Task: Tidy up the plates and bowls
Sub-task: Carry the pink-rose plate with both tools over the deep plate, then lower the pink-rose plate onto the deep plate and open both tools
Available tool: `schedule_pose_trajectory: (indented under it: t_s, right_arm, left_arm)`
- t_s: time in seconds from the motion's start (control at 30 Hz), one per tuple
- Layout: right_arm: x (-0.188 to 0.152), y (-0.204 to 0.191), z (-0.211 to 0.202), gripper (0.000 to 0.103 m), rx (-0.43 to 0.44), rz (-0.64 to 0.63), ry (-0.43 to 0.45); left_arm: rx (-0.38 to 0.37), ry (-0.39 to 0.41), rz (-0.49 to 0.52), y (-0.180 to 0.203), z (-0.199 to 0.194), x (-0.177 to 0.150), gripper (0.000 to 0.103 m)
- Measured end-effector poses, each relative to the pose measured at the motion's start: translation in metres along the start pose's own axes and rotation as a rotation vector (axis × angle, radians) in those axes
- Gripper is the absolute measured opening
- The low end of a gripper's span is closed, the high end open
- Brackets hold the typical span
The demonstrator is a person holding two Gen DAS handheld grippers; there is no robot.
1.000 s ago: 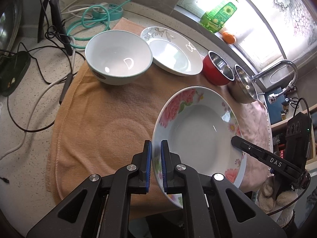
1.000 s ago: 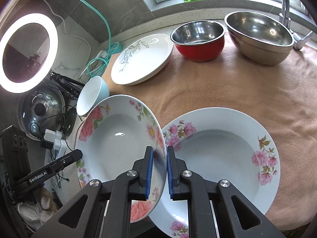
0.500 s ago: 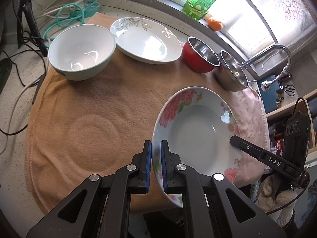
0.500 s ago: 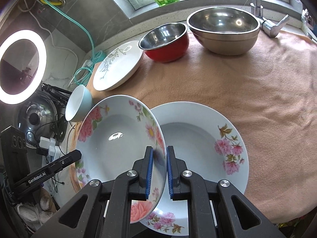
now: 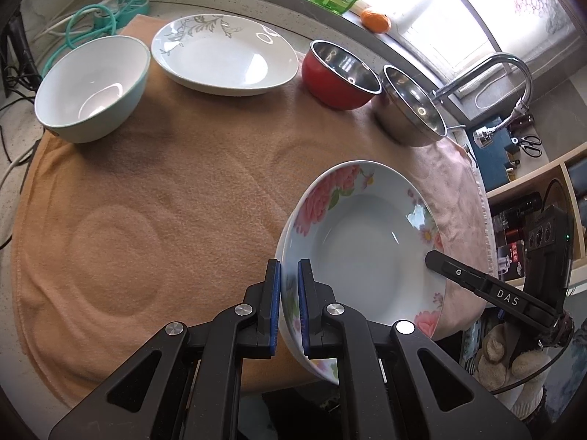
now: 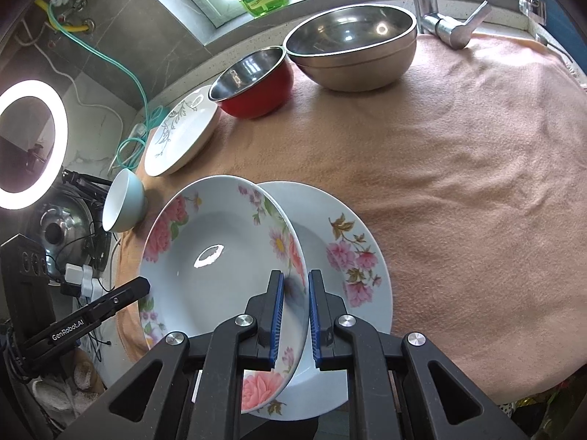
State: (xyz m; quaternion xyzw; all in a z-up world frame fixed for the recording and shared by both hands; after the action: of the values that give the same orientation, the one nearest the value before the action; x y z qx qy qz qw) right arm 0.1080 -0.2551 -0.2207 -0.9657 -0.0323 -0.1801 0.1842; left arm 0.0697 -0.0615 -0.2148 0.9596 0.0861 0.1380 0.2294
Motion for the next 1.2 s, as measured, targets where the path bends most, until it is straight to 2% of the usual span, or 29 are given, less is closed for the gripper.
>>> schedule_pose_trajectory:
  t_s: [0.53, 1.2]
  right_arm:
    - [-0.014, 0.026, 0.005, 0.012, -0.007, 0.038, -0.025]
    - [-0.016, 0.027, 0.012, 0.012, -0.024, 0.012, -0.020]
  left_arm:
    - [0.017, -0.033, 0.004, 0.010, 0.019, -0.015, 0.007]
    - [0.054, -0.030, 0.008, 0.008, 0.028, -0.019, 0.007]
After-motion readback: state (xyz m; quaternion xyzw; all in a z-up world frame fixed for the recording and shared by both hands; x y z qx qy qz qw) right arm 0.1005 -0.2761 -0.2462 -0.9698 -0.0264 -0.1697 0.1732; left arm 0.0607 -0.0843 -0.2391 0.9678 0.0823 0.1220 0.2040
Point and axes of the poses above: each gripper's, at about its wrist camera, not at the fingertips, and z roughly the way its jaws point, y to its right, x to its top, the point moved 10 cm from there along z, roughly the way its jaws point, and after that the axes turned 9 degrees about -z, right-handed, at the moved point
